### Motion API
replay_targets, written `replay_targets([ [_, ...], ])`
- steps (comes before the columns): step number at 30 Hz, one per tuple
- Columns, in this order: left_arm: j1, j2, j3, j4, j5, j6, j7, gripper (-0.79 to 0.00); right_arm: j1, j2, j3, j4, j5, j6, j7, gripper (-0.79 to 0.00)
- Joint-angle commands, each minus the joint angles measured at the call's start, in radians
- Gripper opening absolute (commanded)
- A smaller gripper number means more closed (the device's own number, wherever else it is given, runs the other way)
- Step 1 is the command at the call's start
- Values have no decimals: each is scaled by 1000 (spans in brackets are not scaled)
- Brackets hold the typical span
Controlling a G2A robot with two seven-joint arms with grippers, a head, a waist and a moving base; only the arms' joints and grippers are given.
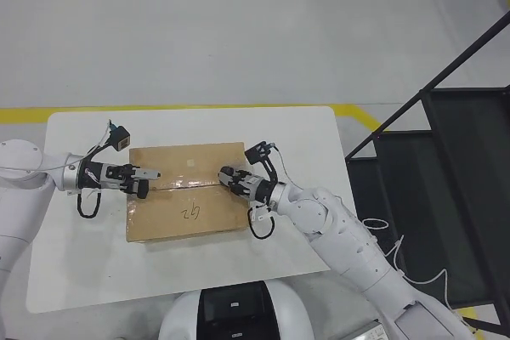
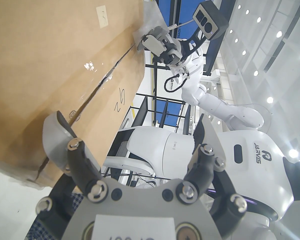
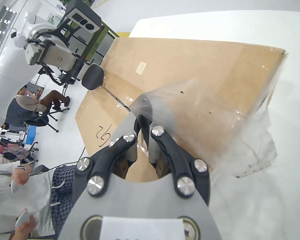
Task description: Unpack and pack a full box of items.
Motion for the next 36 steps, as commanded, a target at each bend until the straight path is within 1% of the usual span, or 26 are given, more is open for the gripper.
replay_targets([
  [1, 0, 0, 0, 0, 0, 0, 0, 0, 4, -2, -8, 4, -7, 7, 2, -785],
  [2, 0, 0, 0, 0, 0, 0, 0, 0, 7, -4, -12, 7, -11, 11, 5, -785],
  [3, 0, 0, 0, 0, 0, 0, 0, 0, 10, -5, -16, 10, -11, 14, 7, -508],
  [4, 0, 0, 0, 0, 0, 0, 0, 0, 13, -7, -22, 12, -10, 16, 14, 0],
  [8, 0, 0, 0, 0, 0, 0, 0, 0, 22, -13, -38, 9, 14, 9, 41, 0],
  [13, 0, 0, 0, 0, 0, 0, 0, 0, 25, -17, -45, -19, 103, -25, 98, 0],
  [18, 0, 0, 0, 0, 0, 0, 0, 0, 50, -23, -61, -27, 152, -20, 160, 0],
  [23, 0, 0, 0, 0, 0, 0, 0, 0, 106, -44, -113, 18, 209, -1, 203, 0],
  [25, 0, 0, 0, 0, 0, 0, 0, 0, 131, -55, -137, 39, 228, -4, 202, 0],
  [30, 0, 0, 0, 0, 0, 0, 0, 0, 190, -82, -190, 93, 237, 6, 188, 0],
  [36, 0, 0, 0, 0, 0, 0, 0, 0, 220, -99, -225, 138, 241, -11, 209, 0],
])
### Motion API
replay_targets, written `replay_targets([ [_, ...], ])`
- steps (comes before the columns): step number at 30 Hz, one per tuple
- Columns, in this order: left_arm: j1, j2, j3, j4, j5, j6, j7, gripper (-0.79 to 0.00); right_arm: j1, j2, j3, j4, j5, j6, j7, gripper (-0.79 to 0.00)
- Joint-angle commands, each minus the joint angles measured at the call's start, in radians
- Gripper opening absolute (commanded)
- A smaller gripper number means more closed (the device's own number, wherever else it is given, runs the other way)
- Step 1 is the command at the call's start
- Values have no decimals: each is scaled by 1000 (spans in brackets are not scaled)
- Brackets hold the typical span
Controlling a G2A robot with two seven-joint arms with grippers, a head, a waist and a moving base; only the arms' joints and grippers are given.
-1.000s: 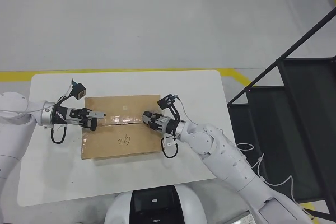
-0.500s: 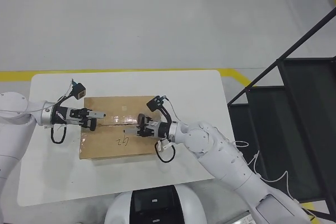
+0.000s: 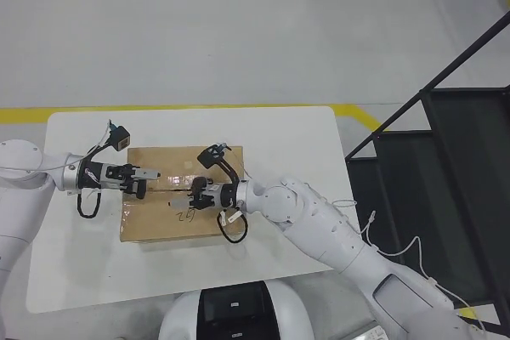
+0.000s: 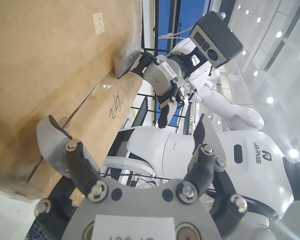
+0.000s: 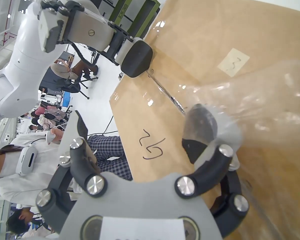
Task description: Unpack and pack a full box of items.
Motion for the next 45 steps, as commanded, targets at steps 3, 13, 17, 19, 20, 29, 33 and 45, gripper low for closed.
replay_targets([
  [3, 0, 0, 0, 0, 0, 0, 0, 0, 10, -9, -18, 12, 5, -7, 15, 0],
  [13, 70, 29, -126, -25, -87, -72, 56, 0, 67, -47, -51, 29, 26, 0, -39, 0],
  [17, 110, 33, -162, -56, -120, -106, 129, 0, 61, -47, -36, 20, 28, 4, -42, 0],
  [19, 132, 37, -189, -59, -129, -122, 173, 0, 58, -46, -30, 19, 28, 4, -38, 0],
  [20, 143, 40, -208, -54, -134, -129, 203, 0, 56, -46, -26, 19, 26, 4, -37, 0],
  [29, 239, 64, -329, -50, -113, -132, 368, 0, 20, -35, 16, -1, 19, -2, -27, 0],
  [33, 289, 73, -388, -59, -112, -143, 460, 0, 6, -30, 36, -20, 12, -3, -22, 0],
  [45, 443, 93, -528, -173, -111, -131, 533, 0, 102, -89, -65, 84, 56, 7, -26, 0],
])
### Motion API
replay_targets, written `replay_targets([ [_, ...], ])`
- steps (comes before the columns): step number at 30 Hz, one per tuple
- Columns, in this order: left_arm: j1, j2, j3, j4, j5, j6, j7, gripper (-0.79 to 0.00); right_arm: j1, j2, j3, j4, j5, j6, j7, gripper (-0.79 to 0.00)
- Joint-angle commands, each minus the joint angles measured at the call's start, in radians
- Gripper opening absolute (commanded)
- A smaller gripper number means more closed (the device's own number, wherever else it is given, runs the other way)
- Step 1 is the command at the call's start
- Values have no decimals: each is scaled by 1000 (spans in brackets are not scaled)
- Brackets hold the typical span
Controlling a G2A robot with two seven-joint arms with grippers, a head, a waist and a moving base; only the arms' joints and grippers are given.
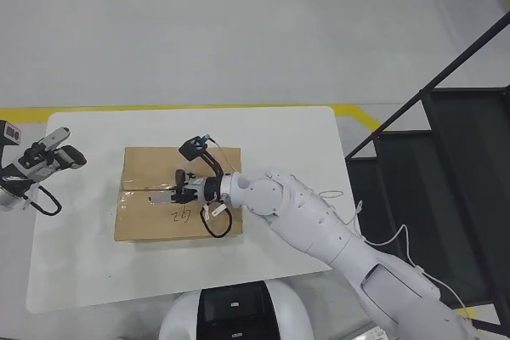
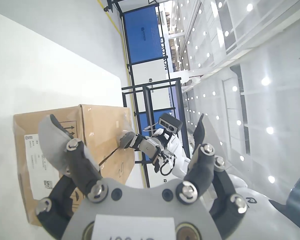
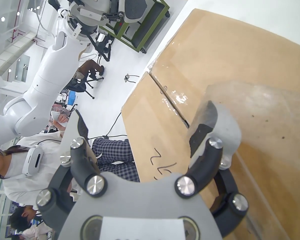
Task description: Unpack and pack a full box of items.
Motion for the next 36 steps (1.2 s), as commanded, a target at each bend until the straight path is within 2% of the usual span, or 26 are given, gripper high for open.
replay_targets([
  [1, 16, 1, -10, -17, 3, 6, 3, 0, 20, -14, -22, 25, 11, -3, -6, 0],
  [12, 74, 4, -60, -86, 13, 25, 0, 0, 127, -106, -122, 167, 73, -24, -51, 0],
  [20, 106, 6, -90, -114, 27, 46, -6, 0, 198, -189, -188, 309, 119, -27, -73, 0],
  [36, 139, 3, -121, -141, 32, 58, -4, 0, 290, -330, -241, 515, 166, -76, -93, 0],
])
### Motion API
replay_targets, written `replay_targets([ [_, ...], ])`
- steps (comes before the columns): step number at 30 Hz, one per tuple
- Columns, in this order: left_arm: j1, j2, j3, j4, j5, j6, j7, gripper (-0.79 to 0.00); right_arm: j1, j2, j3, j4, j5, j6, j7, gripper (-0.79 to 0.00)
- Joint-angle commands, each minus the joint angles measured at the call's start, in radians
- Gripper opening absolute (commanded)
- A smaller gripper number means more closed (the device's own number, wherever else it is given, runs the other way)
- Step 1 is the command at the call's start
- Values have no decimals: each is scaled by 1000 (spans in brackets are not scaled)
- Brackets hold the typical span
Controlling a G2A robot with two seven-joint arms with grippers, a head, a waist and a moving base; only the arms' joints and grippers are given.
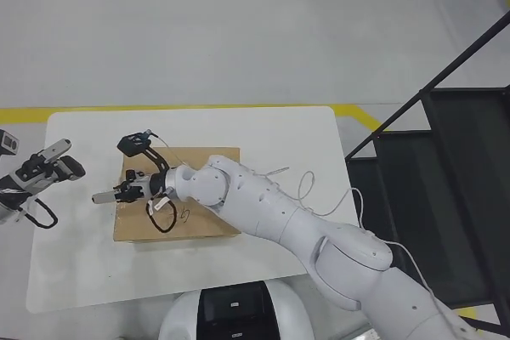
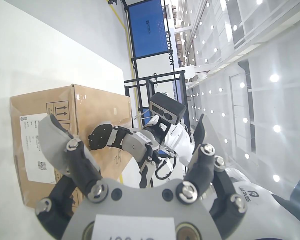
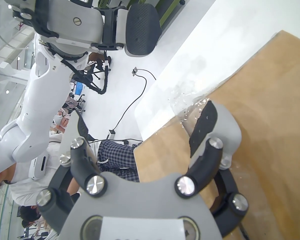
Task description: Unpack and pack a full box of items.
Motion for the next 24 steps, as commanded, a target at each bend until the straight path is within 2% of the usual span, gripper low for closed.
replay_targets([
  [1, 3, -1, -4, 7, -1, -2, 6, 0, 4, -15, -3, 26, 8, -5, 1, 0],
  [6, 12, -3, -22, 26, -7, -11, 36, 0, 10, -39, 3, 85, 23, -58, 9, 0],
  [10, 19, -4, -41, 38, -17, -18, 49, 0, 8, -27, 38, 105, 24, -118, 15, 0],
  [17, 19, -6, -50, 31, -12, -20, 48, 0, -34, 35, 130, 52, 13, -112, 56, 0],
  [24, 0, -12, -21, 27, -2, -20, 47, 0, -137, 123, 251, -119, -30, -31, 133, 0],
])
